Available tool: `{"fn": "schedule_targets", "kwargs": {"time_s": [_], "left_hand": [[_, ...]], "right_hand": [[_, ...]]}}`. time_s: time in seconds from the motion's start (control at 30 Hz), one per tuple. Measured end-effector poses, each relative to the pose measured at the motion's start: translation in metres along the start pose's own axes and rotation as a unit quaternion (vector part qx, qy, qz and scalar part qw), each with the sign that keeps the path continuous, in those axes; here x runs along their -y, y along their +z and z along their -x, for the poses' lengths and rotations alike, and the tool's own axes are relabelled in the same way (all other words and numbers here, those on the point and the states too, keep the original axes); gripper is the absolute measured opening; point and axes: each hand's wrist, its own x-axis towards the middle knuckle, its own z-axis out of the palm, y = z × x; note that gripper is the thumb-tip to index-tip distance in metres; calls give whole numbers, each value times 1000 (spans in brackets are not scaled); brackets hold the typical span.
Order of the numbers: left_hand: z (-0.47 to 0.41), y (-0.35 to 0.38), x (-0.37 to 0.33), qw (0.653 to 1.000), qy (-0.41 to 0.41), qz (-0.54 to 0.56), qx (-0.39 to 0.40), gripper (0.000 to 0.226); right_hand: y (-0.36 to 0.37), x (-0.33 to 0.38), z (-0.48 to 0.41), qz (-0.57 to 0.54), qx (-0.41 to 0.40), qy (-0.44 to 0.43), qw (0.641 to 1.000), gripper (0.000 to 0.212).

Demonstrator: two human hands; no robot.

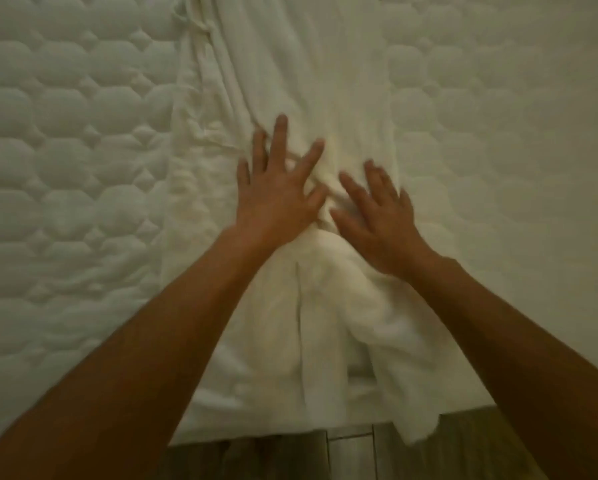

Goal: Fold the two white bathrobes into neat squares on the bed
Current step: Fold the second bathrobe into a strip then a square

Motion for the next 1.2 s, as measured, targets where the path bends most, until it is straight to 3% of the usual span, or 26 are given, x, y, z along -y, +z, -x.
{"fn": "schedule_targets", "kwargs": {"time_s": [0.13,0.23,0.3,0.4,0.53,0.57,0.63,0.7,0.77,0.83,0.87,0.93,1.0,1.1,1.2], "left_hand": [[100,34,-29,988,-37,122,-83,55],[140,36,-58,951,-166,215,-144,50],[157,37,-69,901,-249,337,-112,67],[174,25,-84,786,-300,540,-23,93],[227,-18,-79,641,-312,701,-22,62],[243,-33,-70,629,-300,717,-21,55],[270,-54,-37,671,-323,664,-61,35],[280,-48,7,715,-402,563,-98,17],[284,-25,46,768,-449,452,-62,25],[283,0,79,802,-453,389,-9,41],[281,9,89,805,-450,387,5,38],[275,15,98,826,-435,357,-2,18],[272,18,99,860,-403,310,-37,19],[279,21,95,872,-393,285,-64,16],[291,26,98,856,-425,283,-83,25]], "right_hand": [[-17,-16,107,-122,56,26,991,69],[-27,-25,136,-122,97,50,987,50],[-31,-20,148,-142,81,46,985,32],[-39,15,174,-200,-17,16,980,17],[-28,105,232,-218,-70,-118,966,6],[-21,129,238,-205,-82,-156,963,7],[-2,172,238,-172,-95,-207,958,12],[23,205,231,-120,-79,-225,964,22],[55,210,222,-50,-18,-210,976,30],[83,190,221,-12,-22,-196,980,27],[89,173,222,-2,-33,-192,981,34],[99,137,223,-6,-65,-177,982,75],[96,97,226,0,-56,-123,991,92],[79,51,238,38,-48,-98,993,75],[81,29,241,28,-55,-50,997,61]]}}
